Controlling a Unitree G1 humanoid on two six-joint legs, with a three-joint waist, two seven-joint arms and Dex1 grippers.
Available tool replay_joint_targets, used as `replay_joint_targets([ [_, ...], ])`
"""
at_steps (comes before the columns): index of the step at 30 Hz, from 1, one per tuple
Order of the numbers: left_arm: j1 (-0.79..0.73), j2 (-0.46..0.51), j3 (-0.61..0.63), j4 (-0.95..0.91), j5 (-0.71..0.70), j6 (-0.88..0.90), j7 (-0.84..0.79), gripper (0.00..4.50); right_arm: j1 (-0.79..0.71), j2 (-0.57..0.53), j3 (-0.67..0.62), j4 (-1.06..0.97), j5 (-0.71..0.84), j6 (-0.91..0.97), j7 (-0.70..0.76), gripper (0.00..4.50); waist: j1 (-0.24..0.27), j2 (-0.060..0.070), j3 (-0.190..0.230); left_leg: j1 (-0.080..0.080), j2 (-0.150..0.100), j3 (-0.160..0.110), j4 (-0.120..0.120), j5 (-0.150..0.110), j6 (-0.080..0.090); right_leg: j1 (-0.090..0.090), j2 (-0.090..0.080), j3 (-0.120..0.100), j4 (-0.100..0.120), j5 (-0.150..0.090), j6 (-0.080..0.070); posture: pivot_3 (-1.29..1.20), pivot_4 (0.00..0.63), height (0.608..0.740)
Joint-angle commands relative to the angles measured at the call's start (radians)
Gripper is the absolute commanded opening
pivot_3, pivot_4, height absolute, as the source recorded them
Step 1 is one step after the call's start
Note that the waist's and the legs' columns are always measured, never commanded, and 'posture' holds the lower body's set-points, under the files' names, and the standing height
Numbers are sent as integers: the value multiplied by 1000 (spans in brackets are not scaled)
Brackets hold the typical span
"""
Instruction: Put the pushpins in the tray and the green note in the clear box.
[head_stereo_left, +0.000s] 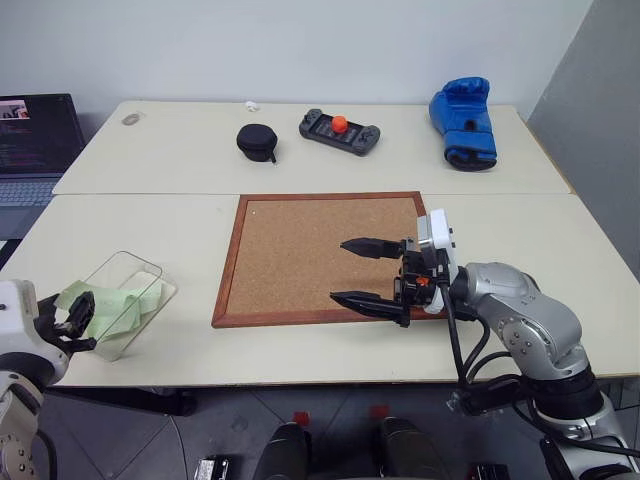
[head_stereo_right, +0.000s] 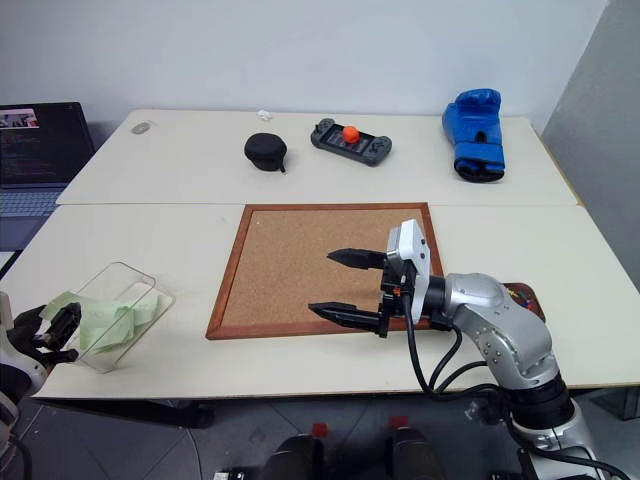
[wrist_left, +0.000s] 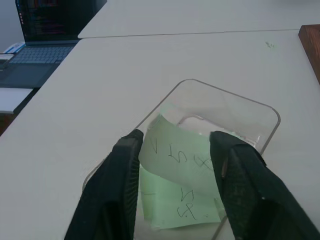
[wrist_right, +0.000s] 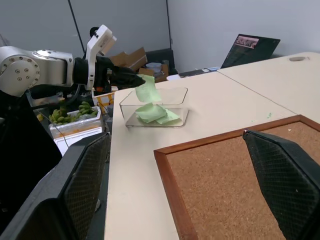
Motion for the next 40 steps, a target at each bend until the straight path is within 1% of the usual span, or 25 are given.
replay_joint_targets([
  [1,-30,9,2,10,-25,-6,27,3128,5,2,-18,-29,4,-29,8,4500,0,0,0,0,0,0,0,0,0,0,0,0,0,0,0,0,150,740],
  [8,-53,-10,8,42,-63,32,72,4468,14,-3,-20,-13,-4,-50,16,4500,0,0,0,0,0,0,0,0,0,0,0,0,0,0,0,0,150,740],
  [15,-62,32,-34,80,-70,6,71,4468,18,-2,-19,-18,-3,-51,7,4500,-1,0,0,0,0,0,0,0,0,0,0,0,0,0,0,0,150,740],
  [20,-81,73,-78,44,-81,-64,44,4468,41,-12,-35,-44,2,-43,-13,4500,0,0,0,0,0,0,0,0,0,0,0,0,0,0,0,0,150,740],
  [23,-65,108,-156,-21,-87,-95,0,4468,71,-22,-58,-75,-15,-37,-66,4500,0,0,0,-1,0,0,0,0,0,0,0,0,-1,0,0,0,150,740],
  [25,-51,114,-218,-69,-90,-100,-10,4468,97,-30,-68,-96,-73,-50,-135,4500,1,0,0,-1,0,0,0,0,0,0,-1,1,-1,0,0,0,150,740],
  [27,-57,81,-283,-111,-91,-90,24,4468,127,-17,-80,-104,-166,-56,-259,4500,1,0,0,-1,-1,1,-1,0,0,0,-1,1,-1,0,0,0,150,740],
  [29,-61,53,-328,-131,-86,-93,47,4468,149,-1,-87,-112,-216,-42,-342,4500,1,0,0,-1,-1,1,-1,0,0,0,-1,1,-1,0,0,0,150,740],
  [32,-51,-58,-432,-121,-55,-136,122,4468,226,26,-79,-142,-361,-45,-510,4500,1,1,-1,-1,0,1,-1,0,0,-1,-1,2,-1,0,0,0,150,740],
  [34,-21,-122,-507,-83,-10,-182,159,4468,293,66,-69,-163,-460,-67,-627,4500,1,0,-1,-1,0,1,-1,0,0,0,-1,2,-1,0,0,0,150,740],
  [37,-1,-192,-550,-49,26,-243,204,4468,361,129,-58,-183,-531,-84,-720,4500,0,0,-1,-2,-1,2,-1,0,-1,-1,-1,3,-1,0,0,0,150,740],
  [40,1,-227,-587,-47,51,-287,229,4468,399,186,-50,-197,-570,-89,-774,4500,-1,0,-1,-1,-1,3,-1,0,-1,-2,0,3,0,0,0,0,150,740],
])
